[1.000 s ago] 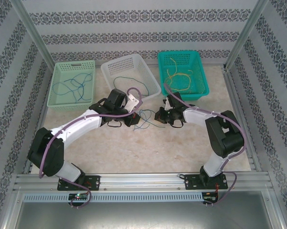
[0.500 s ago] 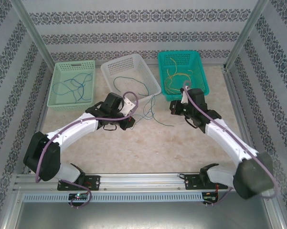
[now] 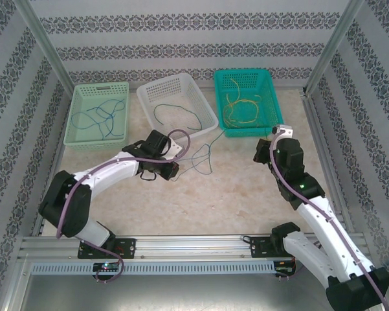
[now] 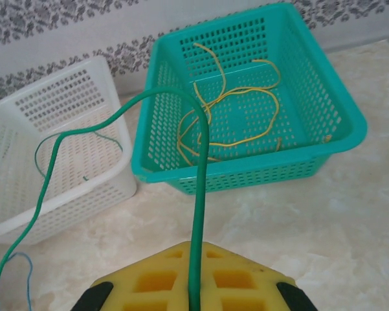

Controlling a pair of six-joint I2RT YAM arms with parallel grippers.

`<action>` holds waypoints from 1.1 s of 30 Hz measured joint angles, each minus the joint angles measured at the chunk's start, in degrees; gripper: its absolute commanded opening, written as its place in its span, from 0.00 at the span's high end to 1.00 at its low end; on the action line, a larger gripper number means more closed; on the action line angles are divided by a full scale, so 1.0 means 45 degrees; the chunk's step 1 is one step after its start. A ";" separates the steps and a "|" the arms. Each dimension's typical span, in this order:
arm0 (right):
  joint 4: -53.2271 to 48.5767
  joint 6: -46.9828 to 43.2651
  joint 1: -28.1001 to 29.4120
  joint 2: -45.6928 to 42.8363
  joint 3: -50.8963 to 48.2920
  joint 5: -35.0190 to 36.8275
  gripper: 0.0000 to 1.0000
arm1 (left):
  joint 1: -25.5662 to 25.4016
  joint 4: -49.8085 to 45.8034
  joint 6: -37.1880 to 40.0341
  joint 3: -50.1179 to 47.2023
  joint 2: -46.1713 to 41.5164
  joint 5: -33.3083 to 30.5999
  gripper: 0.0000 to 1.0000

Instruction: Untangle the cables

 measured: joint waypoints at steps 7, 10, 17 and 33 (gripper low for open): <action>0.0005 0.0233 -0.0019 -0.1175 -0.0214 0.1627 1.00 | 0.0083 -0.0714 -0.0117 0.0398 0.0661 -0.1744 1.00; -0.0126 0.0189 -0.0121 -0.1394 -0.0034 0.2011 1.00 | 0.0170 -0.0899 -0.0209 0.0398 0.0729 -0.2370 1.00; -0.0112 0.0146 -0.0340 -0.1064 0.0777 0.1506 1.00 | 0.0170 -0.0967 -0.0209 0.0452 0.0758 -0.2662 0.72; 0.1015 0.0423 0.0918 0.1370 0.2093 -0.1166 1.00 | 0.0053 -0.0277 -0.0928 0.0602 -0.3211 -0.3444 0.00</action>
